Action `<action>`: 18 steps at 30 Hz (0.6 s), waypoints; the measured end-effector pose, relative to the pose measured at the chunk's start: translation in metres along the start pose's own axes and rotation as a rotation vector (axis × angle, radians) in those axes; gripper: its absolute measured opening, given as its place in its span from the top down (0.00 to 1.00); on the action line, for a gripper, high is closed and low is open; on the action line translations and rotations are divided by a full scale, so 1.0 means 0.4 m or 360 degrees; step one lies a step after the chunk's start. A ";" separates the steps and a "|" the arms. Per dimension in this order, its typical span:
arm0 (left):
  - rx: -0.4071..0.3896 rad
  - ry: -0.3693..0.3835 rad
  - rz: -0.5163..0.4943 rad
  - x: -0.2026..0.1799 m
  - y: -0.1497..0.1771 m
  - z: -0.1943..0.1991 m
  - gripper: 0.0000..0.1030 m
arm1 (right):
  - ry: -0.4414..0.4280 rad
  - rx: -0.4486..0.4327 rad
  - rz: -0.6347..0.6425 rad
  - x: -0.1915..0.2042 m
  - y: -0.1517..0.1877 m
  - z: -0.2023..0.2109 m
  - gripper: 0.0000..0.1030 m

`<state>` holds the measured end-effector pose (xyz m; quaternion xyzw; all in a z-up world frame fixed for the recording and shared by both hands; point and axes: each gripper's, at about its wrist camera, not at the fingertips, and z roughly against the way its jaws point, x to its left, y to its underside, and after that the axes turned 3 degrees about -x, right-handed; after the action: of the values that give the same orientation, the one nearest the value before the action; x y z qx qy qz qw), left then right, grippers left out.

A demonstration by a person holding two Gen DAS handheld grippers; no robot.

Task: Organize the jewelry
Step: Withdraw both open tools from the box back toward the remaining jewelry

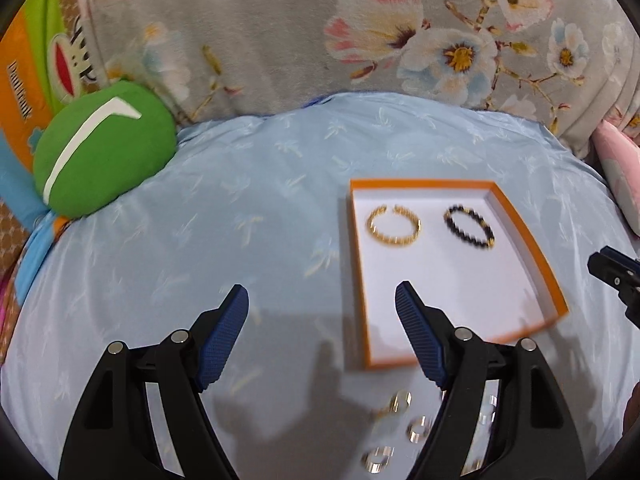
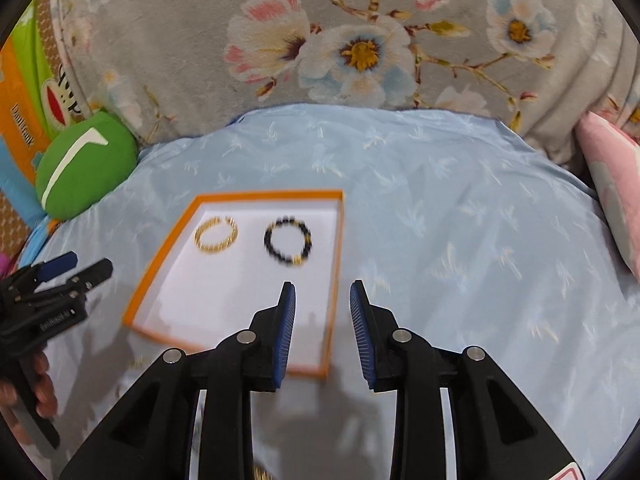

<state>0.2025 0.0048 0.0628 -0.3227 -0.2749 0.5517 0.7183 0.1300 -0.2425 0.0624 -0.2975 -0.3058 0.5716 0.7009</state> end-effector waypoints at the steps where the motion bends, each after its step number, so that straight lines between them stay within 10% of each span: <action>1: 0.0012 0.0006 0.0012 0.008 0.021 0.018 0.29 | 0.0003 0.0006 -0.0003 -0.001 0.024 0.017 0.72; 18: 0.0198 0.0130 0.0130 -0.020 0.262 0.123 0.29 | -0.0043 0.0157 0.0056 0.076 0.255 0.091 0.72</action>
<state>0.0993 0.0240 0.0137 -0.3106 -0.1973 0.5829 0.7245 0.0436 -0.1929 0.0099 -0.2601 -0.2816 0.6021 0.7004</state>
